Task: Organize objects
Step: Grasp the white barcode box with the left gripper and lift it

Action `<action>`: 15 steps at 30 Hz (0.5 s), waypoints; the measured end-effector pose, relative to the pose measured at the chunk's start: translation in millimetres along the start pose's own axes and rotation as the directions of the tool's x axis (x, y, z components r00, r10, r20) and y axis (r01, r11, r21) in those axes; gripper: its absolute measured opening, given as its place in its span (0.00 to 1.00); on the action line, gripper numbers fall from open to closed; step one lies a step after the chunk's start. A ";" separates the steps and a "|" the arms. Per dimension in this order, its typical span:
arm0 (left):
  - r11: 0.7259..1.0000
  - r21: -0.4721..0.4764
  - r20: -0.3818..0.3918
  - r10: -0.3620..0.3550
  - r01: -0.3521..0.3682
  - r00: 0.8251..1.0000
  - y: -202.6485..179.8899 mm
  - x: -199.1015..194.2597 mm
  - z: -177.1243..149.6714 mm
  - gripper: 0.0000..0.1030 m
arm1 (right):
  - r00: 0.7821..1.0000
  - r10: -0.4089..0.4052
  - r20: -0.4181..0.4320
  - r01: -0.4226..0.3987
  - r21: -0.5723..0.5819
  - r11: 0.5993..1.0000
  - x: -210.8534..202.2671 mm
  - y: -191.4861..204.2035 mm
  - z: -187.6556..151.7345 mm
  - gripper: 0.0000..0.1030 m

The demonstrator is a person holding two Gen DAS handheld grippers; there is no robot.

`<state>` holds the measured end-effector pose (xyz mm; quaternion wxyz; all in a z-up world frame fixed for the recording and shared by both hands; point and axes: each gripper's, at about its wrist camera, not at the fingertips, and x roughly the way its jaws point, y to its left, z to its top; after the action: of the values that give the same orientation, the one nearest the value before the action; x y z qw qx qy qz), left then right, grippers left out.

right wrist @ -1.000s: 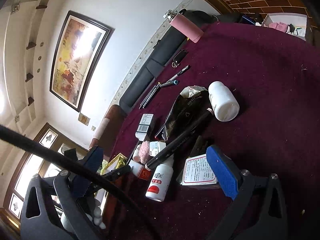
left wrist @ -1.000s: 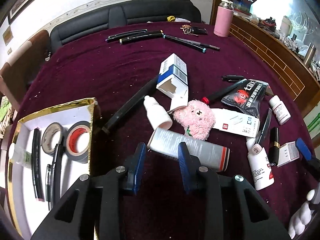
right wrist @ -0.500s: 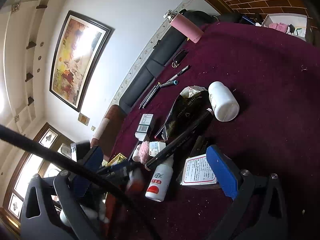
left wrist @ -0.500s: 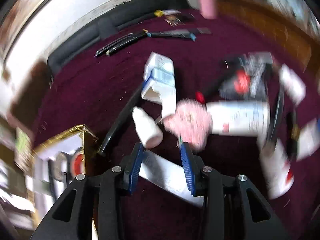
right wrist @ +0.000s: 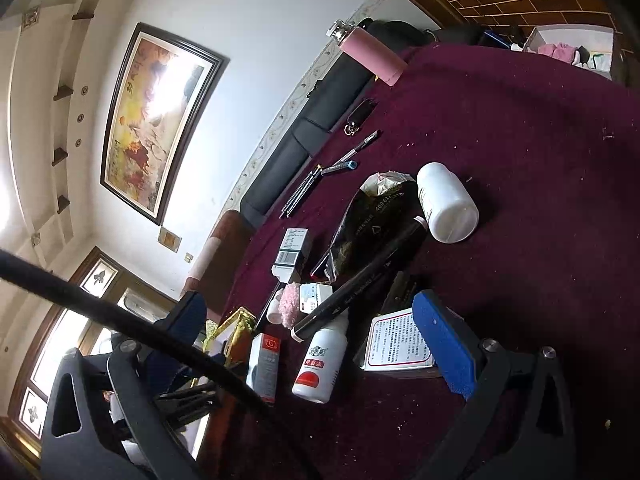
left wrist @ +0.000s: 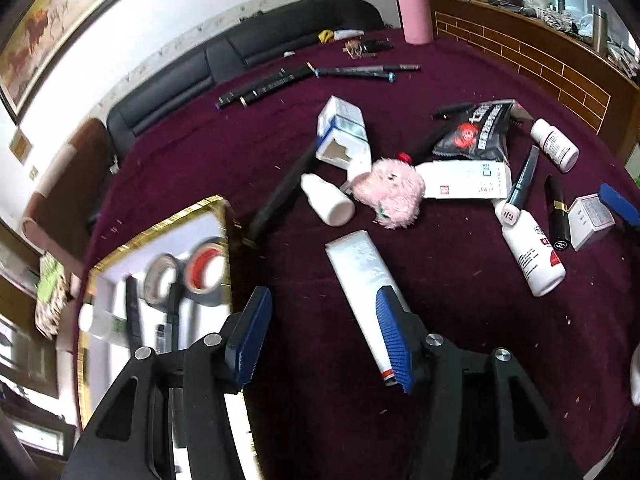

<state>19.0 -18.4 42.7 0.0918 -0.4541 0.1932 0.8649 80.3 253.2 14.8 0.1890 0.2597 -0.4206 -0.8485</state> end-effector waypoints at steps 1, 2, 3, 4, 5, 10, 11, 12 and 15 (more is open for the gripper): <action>1.000 -0.001 -0.002 0.008 -0.008 1.000 -6.5 6.7 0.2 0.47 | 1.000 -0.001 0.000 0.001 -0.001 1.000 0.0 0.1 0.4 1.00; 1.000 -0.010 0.017 0.017 -0.017 1.000 -8.6 6.9 1.9 0.51 | 1.000 -0.002 0.000 0.002 -0.002 1.000 0.2 0.3 0.6 1.00; 0.999 -0.020 0.018 0.041 -0.040 0.999 -9.4 8.3 4.7 0.56 | 1.000 -0.003 0.000 0.003 -0.003 1.000 0.2 0.1 0.7 1.00; 0.999 -0.029 0.020 0.047 -0.046 0.999 -9.3 9.7 7.1 0.58 | 1.000 -0.003 0.000 0.003 -0.004 1.000 0.5 0.5 0.3 1.00; 0.998 -0.041 0.017 0.055 -0.054 0.998 -8.7 13.0 9.6 0.61 | 1.000 -0.003 0.000 0.003 -0.003 1.000 0.5 0.6 0.2 1.00; 0.998 -0.066 0.026 0.017 -0.015 1.000 -9.5 13.4 6.8 0.65 | 1.000 0.005 0.001 -0.005 0.006 1.000 0.3 -0.3 -0.2 1.00; 0.998 -0.070 0.015 0.008 -0.007 1.000 -9.8 15.4 5.8 0.68 | 1.000 0.006 0.001 -0.006 0.006 1.000 0.2 -0.1 -0.2 1.00; 0.998 -0.068 -0.005 0.003 -0.003 1.000 -11.1 19.9 4.8 0.68 | 1.000 0.005 0.002 -0.005 0.006 1.000 0.2 0.0 0.0 1.00; 0.999 -0.049 -0.018 0.003 -0.004 1.000 -17.3 32.7 -1.3 0.69 | 1.000 0.001 0.002 -0.001 0.002 1.000 0.3 0.1 0.1 1.00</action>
<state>7.1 -3.8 10.9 0.0774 -0.4639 0.1734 0.8653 80.0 253.1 14.8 0.1888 0.2586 -0.4218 -0.8483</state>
